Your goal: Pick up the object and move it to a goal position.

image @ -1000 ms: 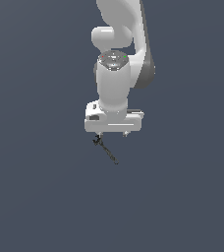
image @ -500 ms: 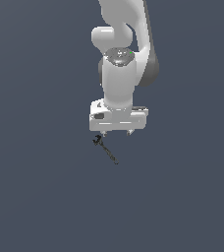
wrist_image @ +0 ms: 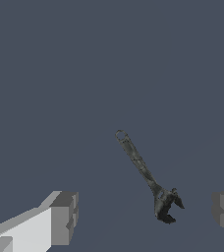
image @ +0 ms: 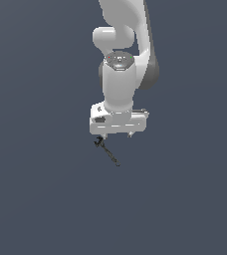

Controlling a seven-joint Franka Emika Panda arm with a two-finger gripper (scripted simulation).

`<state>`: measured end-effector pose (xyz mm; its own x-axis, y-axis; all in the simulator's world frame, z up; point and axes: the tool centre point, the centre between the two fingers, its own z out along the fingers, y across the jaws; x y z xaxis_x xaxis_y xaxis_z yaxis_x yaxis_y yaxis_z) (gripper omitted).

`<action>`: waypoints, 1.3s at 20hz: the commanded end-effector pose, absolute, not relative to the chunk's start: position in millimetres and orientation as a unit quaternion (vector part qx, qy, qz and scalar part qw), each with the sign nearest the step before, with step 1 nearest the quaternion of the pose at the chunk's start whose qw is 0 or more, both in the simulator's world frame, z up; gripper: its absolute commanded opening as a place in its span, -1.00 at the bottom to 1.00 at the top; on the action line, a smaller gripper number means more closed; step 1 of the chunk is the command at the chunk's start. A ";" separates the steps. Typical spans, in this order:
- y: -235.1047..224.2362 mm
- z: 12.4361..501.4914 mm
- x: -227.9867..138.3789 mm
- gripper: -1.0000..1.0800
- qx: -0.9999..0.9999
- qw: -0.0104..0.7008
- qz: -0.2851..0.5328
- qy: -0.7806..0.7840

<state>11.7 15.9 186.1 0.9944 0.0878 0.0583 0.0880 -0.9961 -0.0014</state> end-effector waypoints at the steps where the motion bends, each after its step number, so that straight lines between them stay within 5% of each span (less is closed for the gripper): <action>1: 12.7 179.7 11.0 0.92 -0.998 0.001 -0.027 -0.055; 26: -38.0 65.4 -13.7 0.92 -0.965 -0.001 -0.002 -0.263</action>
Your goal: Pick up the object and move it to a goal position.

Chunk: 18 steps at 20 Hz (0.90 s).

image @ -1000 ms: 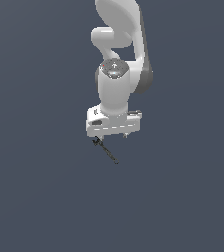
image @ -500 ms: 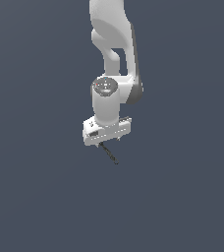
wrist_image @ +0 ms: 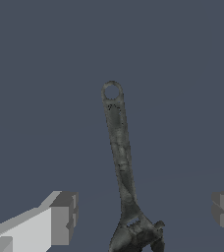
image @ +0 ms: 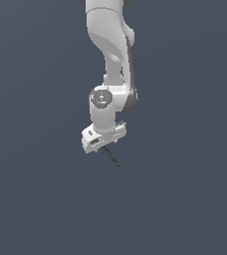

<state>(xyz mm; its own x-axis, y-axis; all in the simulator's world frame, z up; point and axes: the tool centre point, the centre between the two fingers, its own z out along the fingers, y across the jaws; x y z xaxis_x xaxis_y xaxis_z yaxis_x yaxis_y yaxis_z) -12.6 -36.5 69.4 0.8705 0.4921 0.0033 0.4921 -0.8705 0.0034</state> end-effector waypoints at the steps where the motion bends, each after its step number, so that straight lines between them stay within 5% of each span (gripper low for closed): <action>1: -38.8 63.3 -14.5 0.92 0.964 0.001 0.001 0.267; 18: -40.8 26.2 -17.6 0.92 0.961 0.000 0.000 0.277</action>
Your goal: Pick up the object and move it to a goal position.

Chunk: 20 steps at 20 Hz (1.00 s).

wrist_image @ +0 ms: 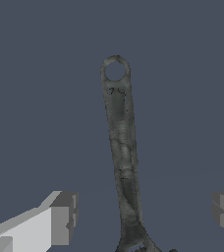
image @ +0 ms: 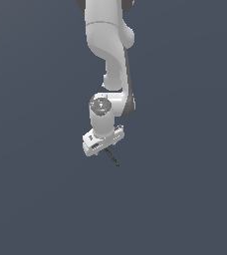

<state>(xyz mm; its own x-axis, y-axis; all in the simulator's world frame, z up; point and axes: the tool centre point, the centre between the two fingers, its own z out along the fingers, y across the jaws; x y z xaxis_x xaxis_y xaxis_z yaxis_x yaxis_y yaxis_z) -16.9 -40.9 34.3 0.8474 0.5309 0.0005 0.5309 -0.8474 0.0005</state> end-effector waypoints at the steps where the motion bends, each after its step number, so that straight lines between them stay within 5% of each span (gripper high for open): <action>1: -40.7 21.5 -17.7 0.92 0.961 0.000 0.000 0.277; 8: -41.1 7.6 -16.7 0.92 0.961 0.000 0.000 0.277; 9: -41.1 7.6 -16.7 -1.00 0.961 0.000 0.000 0.277; 20: -38.7 9.8 -16.3 -1.00 0.960 0.000 0.001 0.279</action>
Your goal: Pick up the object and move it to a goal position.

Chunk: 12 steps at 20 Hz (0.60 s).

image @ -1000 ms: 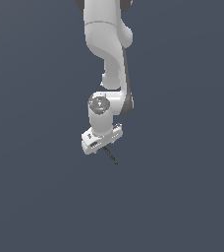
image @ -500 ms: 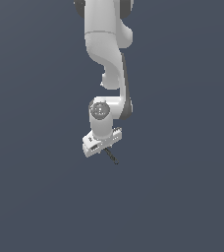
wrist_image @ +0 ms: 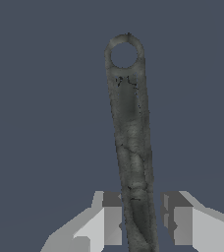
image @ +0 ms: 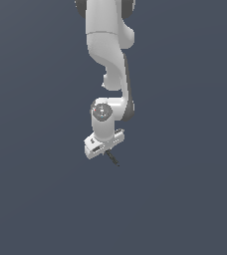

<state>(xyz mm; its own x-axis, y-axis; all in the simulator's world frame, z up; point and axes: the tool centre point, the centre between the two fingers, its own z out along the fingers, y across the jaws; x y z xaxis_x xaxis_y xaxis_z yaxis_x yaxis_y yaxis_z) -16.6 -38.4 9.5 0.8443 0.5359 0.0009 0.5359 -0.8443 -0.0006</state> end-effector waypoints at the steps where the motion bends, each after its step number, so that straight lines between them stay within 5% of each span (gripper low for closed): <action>1: -38.1 10.6 -15.9 -1.00 -0.960 0.000 -0.001 -0.279; 12: -9.2 54.2 5.4 -1.00 -0.960 0.000 -0.001 -0.279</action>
